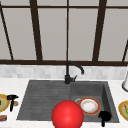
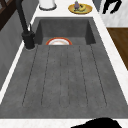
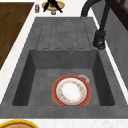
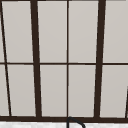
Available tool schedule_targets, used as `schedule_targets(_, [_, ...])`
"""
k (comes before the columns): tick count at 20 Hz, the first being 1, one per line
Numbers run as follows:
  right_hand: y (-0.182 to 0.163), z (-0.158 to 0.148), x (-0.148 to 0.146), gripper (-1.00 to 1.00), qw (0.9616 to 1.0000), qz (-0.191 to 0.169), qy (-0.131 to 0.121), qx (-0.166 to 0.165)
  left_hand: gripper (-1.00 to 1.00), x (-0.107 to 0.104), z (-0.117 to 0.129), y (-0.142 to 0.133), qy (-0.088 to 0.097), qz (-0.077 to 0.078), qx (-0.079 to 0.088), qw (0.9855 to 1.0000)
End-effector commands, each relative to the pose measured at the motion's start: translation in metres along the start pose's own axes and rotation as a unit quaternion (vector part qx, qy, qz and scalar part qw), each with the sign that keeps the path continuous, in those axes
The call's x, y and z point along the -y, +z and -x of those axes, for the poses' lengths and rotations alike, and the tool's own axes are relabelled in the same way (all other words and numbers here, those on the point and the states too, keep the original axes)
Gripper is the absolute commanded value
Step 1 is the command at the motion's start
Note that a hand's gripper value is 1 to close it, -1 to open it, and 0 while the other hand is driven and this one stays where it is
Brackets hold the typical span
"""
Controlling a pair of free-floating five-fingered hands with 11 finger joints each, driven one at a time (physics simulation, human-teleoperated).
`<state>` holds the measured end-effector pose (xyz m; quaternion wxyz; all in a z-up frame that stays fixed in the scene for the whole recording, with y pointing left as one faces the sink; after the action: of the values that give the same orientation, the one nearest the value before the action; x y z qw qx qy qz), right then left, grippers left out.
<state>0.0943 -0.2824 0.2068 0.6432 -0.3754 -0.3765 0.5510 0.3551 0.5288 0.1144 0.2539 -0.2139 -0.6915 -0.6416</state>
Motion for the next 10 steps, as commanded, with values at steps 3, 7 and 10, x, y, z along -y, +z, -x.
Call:
schedule_targets(3, [0.000,0.000,0.000,0.00,1.0000,0.000,0.000,0.000,-1.00,0.014,0.006,-0.022,-0.016,0.003,-0.004,0.9999])
schedule_targets(7, [0.000,0.000,0.000,0.00,1.0000,0.000,0.000,0.000,-1.00,0.019,0.004,-0.032,-0.021,0.002,-0.003,0.9998])
schedule_targets(10, [0.000,0.000,0.000,0.00,1.0000,0.000,0.000,0.000,-1.00,0.029,0.019,-0.017,-0.003,-0.003,-0.005,1.0000])
